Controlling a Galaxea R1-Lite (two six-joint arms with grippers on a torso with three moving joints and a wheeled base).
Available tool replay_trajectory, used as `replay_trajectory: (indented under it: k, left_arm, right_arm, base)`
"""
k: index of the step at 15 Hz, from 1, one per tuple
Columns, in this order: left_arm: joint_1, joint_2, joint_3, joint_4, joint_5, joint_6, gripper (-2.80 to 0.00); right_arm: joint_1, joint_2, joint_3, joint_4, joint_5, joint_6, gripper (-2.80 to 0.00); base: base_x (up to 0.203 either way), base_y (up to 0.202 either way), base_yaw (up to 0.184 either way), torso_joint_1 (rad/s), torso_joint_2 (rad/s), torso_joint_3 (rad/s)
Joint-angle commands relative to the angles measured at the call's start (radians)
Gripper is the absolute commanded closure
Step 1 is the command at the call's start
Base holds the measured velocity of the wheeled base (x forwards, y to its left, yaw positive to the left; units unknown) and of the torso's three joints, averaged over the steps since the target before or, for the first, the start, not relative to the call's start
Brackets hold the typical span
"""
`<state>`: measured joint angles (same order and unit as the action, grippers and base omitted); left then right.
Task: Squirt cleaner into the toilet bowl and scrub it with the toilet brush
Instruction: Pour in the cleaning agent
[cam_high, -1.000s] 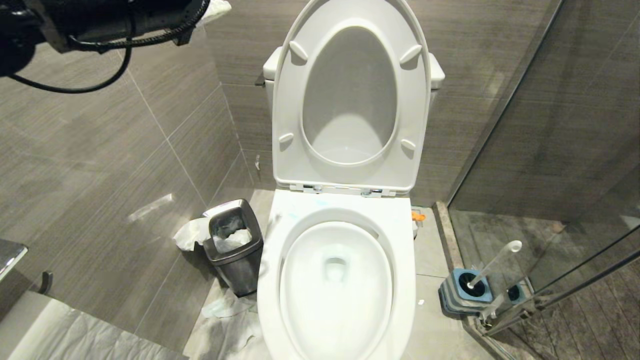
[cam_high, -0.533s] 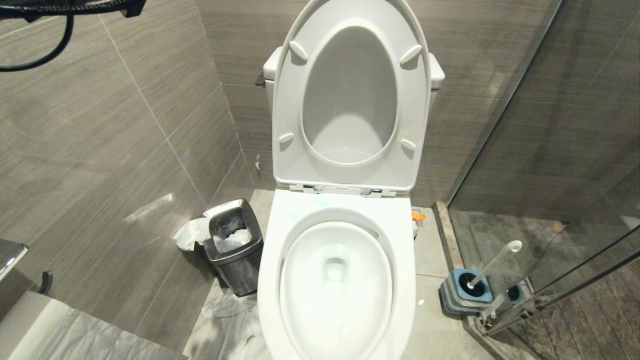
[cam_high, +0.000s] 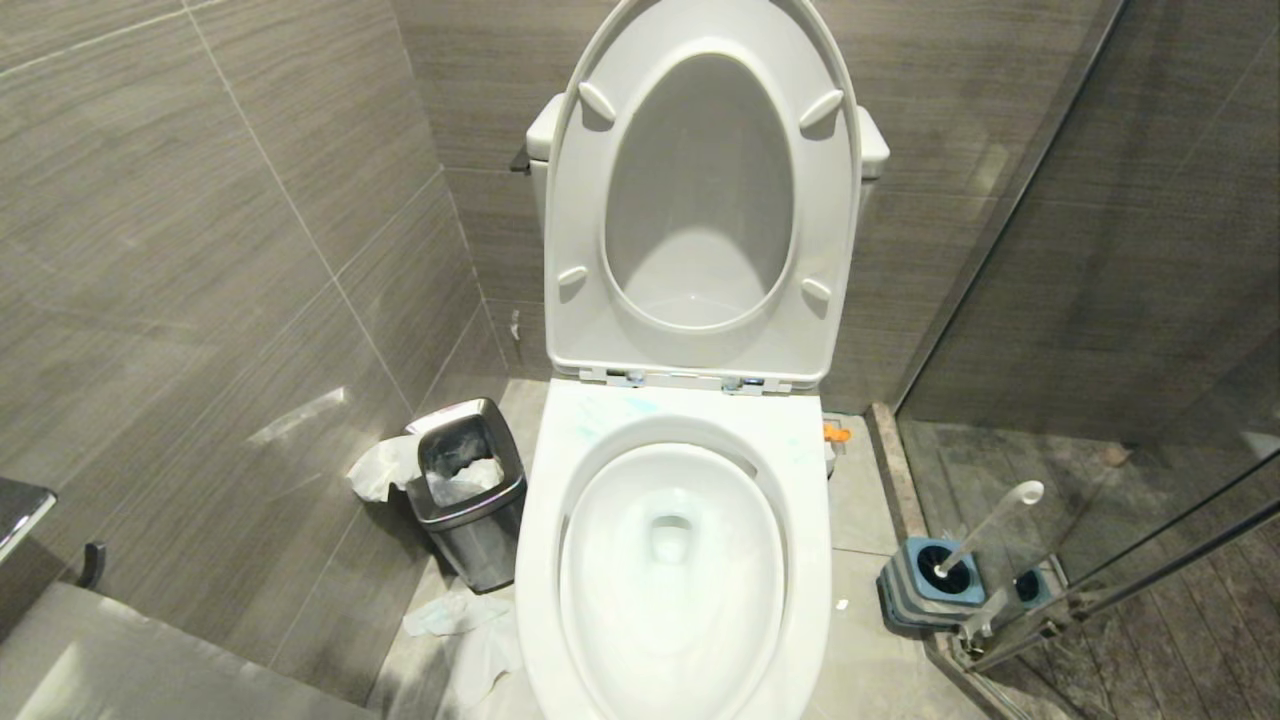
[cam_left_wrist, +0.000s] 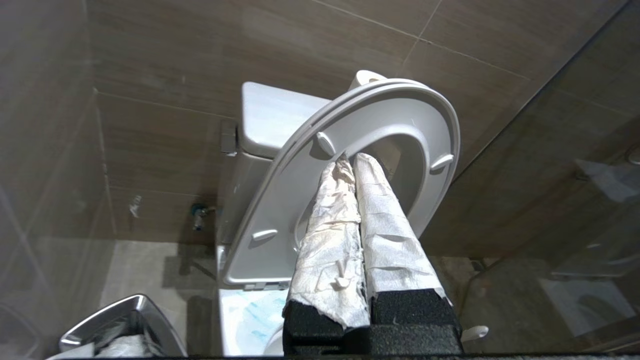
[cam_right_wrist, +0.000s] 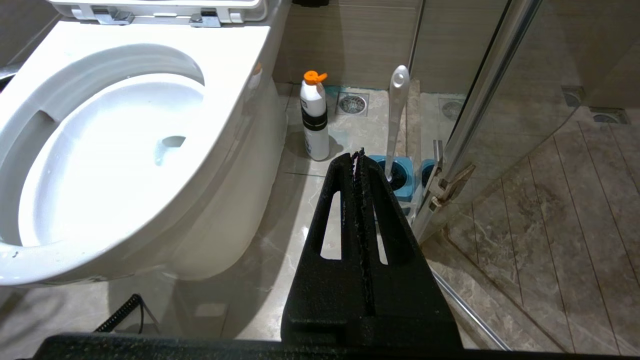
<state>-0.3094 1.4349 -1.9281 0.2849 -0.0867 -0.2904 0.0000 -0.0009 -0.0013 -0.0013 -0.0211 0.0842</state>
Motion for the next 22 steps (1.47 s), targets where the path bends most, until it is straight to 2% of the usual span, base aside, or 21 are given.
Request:
replay_trajectory:
  k: [1, 5, 10, 15, 22]
  left_arm:
    - [0.008, -0.141, 0.032, 0.036, 0.001, 0.039, 0.00]
    - [0.054, -0.306, 0.132, 0.051, -0.017, 0.093, 0.00]
    - [0.187, -0.586, 0.392, 0.051, -0.108, 0.154, 0.00]
    - [0.273, -0.796, 0.599, 0.050, -0.111, 0.163, 0.00]
    - [0.339, -1.094, 0.905, 0.047, -0.118, 0.168, 0.00]
  right_arm:
    - [0.000, -0.001, 0.000, 0.000, 0.000, 0.000, 0.00]
    - [0.000, -0.001, 0.000, 0.000, 0.000, 0.000, 0.00]
    - [0.000, -0.001, 0.000, 0.000, 0.000, 0.000, 0.00]
    - [0.000, 0.000, 0.001, 0.000, 0.000, 0.000, 0.00]
    - [0.000, -0.001, 0.000, 0.000, 0.000, 0.000, 0.00]
  base:
    - [0.000, 0.000, 0.000, 0.000, 0.00, 0.000]
    - [0.000, 0.000, 0.000, 0.000, 0.00, 0.000]
    - [0.000, 0.000, 0.000, 0.000, 0.00, 0.000]
    - [0.000, 0.000, 0.000, 0.000, 0.00, 0.000]
    - [0.000, 0.000, 0.000, 0.000, 0.00, 0.000]
